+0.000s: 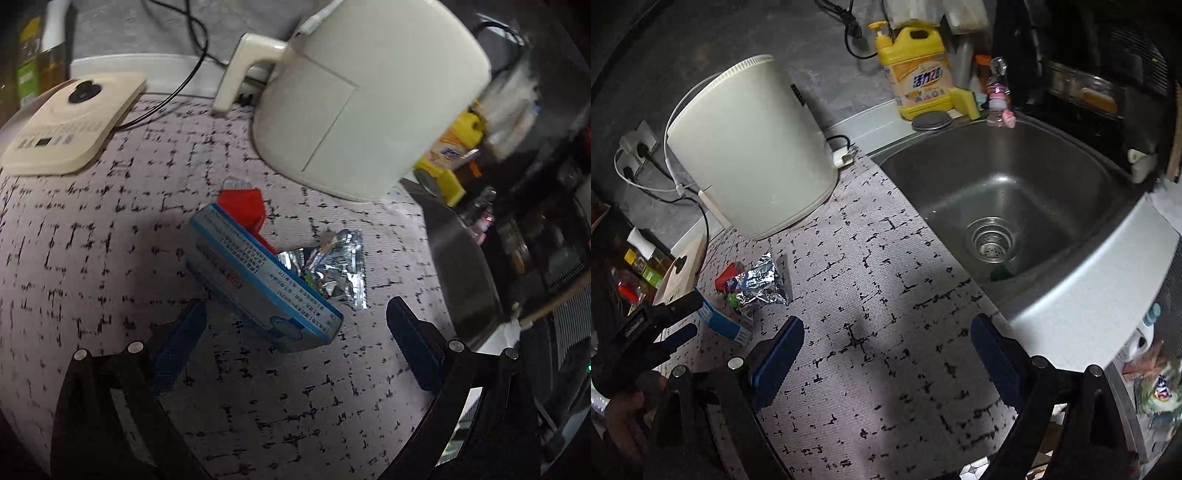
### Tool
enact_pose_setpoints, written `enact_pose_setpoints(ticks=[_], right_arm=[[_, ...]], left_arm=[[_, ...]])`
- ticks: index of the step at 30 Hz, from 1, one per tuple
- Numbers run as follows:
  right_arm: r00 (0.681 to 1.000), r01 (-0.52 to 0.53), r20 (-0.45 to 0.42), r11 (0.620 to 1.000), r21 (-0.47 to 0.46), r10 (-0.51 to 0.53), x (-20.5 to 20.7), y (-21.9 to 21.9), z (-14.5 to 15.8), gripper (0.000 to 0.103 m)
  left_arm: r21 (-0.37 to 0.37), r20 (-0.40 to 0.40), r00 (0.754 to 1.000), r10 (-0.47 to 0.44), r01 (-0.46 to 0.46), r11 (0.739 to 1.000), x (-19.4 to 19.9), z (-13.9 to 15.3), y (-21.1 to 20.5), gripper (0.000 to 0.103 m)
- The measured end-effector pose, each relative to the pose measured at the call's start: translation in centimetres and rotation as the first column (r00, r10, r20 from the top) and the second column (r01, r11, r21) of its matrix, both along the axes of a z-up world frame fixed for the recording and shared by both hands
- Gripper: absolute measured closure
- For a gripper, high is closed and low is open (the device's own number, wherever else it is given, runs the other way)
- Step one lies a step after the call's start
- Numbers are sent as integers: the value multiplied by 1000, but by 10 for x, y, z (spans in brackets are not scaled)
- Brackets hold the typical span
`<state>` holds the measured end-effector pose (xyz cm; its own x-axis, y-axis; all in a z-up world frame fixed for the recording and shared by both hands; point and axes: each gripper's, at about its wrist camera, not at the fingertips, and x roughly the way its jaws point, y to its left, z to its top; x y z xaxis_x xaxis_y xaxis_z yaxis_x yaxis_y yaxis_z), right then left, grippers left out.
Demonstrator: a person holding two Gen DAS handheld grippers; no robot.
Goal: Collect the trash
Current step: 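Grasp the blue-white medicine box with the left tool while the right tool grasps the silver wrapper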
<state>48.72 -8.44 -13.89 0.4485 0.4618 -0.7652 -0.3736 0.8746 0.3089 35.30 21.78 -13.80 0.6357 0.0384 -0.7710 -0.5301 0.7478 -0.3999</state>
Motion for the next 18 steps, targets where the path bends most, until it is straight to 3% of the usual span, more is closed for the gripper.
enact_pose_setpoints(ticks=[4,11,14,16,18], right_arm=[[998,-60,19,998,-10,60,10,8,-4,13],[990,-136,27,991,-3,136,27,22,-7,13],[987,-155,32,988,-6,156,30,29,-8,13],[986,-160,40,987,-7,160,32,33,-10,13],[987,-158,28,987,-8,158,35,39,-16,13]], left_arm=[[19,-48,998,47,-46,999,6,-5,-7,6],[26,-57,989,139,-138,990,15,-7,-12,7],[23,-77,990,119,-118,993,15,-12,-17,24],[5,-107,988,109,-109,994,12,-19,-14,48],[-20,-105,987,123,-126,992,7,-21,-8,63]])
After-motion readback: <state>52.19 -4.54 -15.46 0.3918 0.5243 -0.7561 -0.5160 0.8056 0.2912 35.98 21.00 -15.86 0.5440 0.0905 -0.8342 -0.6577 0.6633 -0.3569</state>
